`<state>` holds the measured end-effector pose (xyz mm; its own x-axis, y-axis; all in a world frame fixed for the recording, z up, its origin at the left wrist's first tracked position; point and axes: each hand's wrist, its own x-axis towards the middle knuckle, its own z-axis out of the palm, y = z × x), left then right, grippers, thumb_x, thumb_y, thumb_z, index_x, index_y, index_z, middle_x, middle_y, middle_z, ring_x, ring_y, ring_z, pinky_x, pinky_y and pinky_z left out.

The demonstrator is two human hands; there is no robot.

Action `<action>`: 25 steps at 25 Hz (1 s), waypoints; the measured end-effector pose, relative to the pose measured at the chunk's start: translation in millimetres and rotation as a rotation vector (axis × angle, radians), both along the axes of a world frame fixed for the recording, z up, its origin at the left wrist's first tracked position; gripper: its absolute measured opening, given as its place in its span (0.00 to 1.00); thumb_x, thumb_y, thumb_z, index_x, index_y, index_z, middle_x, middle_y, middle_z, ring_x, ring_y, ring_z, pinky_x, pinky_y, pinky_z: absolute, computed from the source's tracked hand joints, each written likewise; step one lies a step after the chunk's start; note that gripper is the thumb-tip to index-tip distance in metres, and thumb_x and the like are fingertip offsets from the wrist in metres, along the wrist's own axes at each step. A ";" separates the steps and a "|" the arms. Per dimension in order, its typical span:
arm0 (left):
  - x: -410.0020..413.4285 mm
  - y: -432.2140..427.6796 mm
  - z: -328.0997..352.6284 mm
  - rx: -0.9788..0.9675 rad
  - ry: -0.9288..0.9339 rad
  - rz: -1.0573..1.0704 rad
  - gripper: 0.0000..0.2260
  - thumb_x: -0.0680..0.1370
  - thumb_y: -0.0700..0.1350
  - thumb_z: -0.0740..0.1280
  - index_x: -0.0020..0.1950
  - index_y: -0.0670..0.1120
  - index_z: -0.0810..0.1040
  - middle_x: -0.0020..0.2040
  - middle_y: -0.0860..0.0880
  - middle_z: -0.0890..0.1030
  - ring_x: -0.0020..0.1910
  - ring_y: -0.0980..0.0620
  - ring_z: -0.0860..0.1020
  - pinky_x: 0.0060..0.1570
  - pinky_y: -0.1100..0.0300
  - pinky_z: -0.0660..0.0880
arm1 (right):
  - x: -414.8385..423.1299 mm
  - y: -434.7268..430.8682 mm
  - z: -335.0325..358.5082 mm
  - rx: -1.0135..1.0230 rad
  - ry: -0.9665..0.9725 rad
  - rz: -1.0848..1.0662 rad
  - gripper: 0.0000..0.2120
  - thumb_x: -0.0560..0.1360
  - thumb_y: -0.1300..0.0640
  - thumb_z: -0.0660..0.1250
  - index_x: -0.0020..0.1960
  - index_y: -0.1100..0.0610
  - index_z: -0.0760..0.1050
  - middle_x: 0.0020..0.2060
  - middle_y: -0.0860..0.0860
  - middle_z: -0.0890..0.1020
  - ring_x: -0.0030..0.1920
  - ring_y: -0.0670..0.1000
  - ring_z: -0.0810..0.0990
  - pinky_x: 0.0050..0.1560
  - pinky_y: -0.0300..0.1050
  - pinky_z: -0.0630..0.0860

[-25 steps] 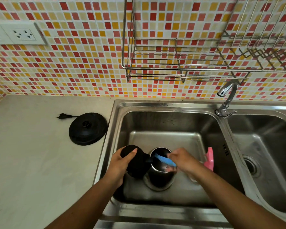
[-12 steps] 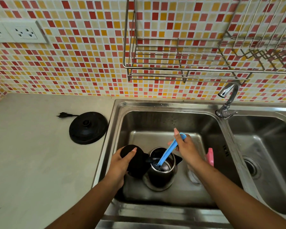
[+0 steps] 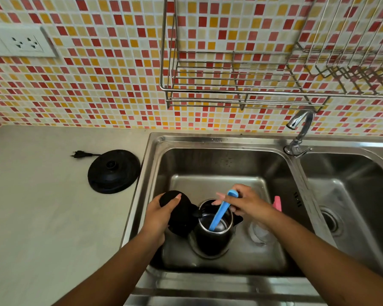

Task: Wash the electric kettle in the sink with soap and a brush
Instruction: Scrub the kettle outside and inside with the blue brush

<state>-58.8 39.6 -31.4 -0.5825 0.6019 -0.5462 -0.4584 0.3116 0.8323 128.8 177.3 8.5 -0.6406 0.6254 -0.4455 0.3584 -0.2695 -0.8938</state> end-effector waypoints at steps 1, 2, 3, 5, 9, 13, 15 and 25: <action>0.6 0.2 -0.1 -0.001 -0.003 -0.005 0.16 0.73 0.46 0.74 0.60 0.47 0.78 0.54 0.44 0.83 0.54 0.44 0.81 0.56 0.46 0.79 | 1.5 1.0 1.6 -0.049 0.044 -0.061 0.22 0.62 0.46 0.75 0.41 0.58 0.66 0.41 0.58 0.86 0.30 0.46 0.77 0.26 0.34 0.67; 1.1 0.4 -0.5 -0.005 -0.003 -0.006 0.16 0.73 0.47 0.74 0.59 0.48 0.78 0.54 0.44 0.83 0.55 0.44 0.81 0.57 0.45 0.78 | 1.5 2.4 2.8 -0.078 0.077 -0.100 0.23 0.60 0.45 0.76 0.42 0.59 0.69 0.43 0.59 0.86 0.29 0.46 0.74 0.27 0.35 0.68; 1.6 -0.1 -0.1 -0.007 -0.004 -0.006 0.16 0.73 0.47 0.74 0.59 0.48 0.78 0.55 0.44 0.83 0.55 0.44 0.81 0.58 0.44 0.78 | 0.6 2.6 2.2 -0.078 0.104 -0.131 0.24 0.60 0.44 0.75 0.44 0.60 0.73 0.44 0.59 0.86 0.29 0.46 0.72 0.29 0.35 0.69; 2.0 -0.1 0.7 -0.003 -0.010 -0.004 0.16 0.73 0.47 0.74 0.59 0.48 0.78 0.55 0.44 0.83 0.56 0.44 0.80 0.58 0.44 0.78 | -4.5 2.6 -0.5 0.005 0.146 -0.202 0.21 0.66 0.42 0.71 0.46 0.60 0.79 0.43 0.56 0.86 0.30 0.44 0.72 0.31 0.34 0.69; 4.3 -0.5 2.4 0.001 0.010 -0.001 0.14 0.74 0.46 0.74 0.58 0.49 0.77 0.55 0.45 0.82 0.55 0.44 0.80 0.58 0.45 0.78 | -11.3 1.2 -16.1 0.329 -0.022 -0.193 0.14 0.79 0.46 0.60 0.48 0.57 0.74 0.37 0.49 0.85 0.30 0.38 0.78 0.41 0.35 0.72; 4.2 -0.2 4.4 -0.009 0.012 0.007 0.13 0.74 0.45 0.73 0.57 0.47 0.78 0.53 0.43 0.83 0.53 0.44 0.81 0.57 0.46 0.79 | -1.4 -6.0 -38.4 0.546 -0.146 0.210 0.08 0.78 0.52 0.66 0.48 0.55 0.70 0.35 0.45 0.81 0.34 0.39 0.78 0.40 0.33 0.72; 2.9 0.4 4.7 -0.018 0.005 -0.003 0.14 0.74 0.45 0.74 0.58 0.46 0.78 0.53 0.44 0.83 0.54 0.44 0.81 0.57 0.46 0.79 | 8.0 -7.4 -49.8 0.582 -0.128 0.270 0.10 0.75 0.55 0.71 0.48 0.57 0.71 0.37 0.48 0.81 0.35 0.42 0.78 0.40 0.34 0.73; 0.5 -0.9 3.2 -0.037 0.043 -0.043 0.17 0.73 0.47 0.74 0.59 0.45 0.78 0.54 0.44 0.83 0.54 0.44 0.81 0.57 0.44 0.78 | -9.3 8.2 -20.3 0.693 -0.065 0.492 0.04 0.74 0.64 0.69 0.47 0.60 0.75 0.41 0.50 0.81 0.40 0.41 0.78 0.44 0.36 0.73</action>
<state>-58.2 38.7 -28.3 -0.5799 0.6068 -0.5436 -0.4077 0.3616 0.8385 119.5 185.5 -11.8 -0.8973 0.4274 -0.1099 0.3474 0.5306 -0.7732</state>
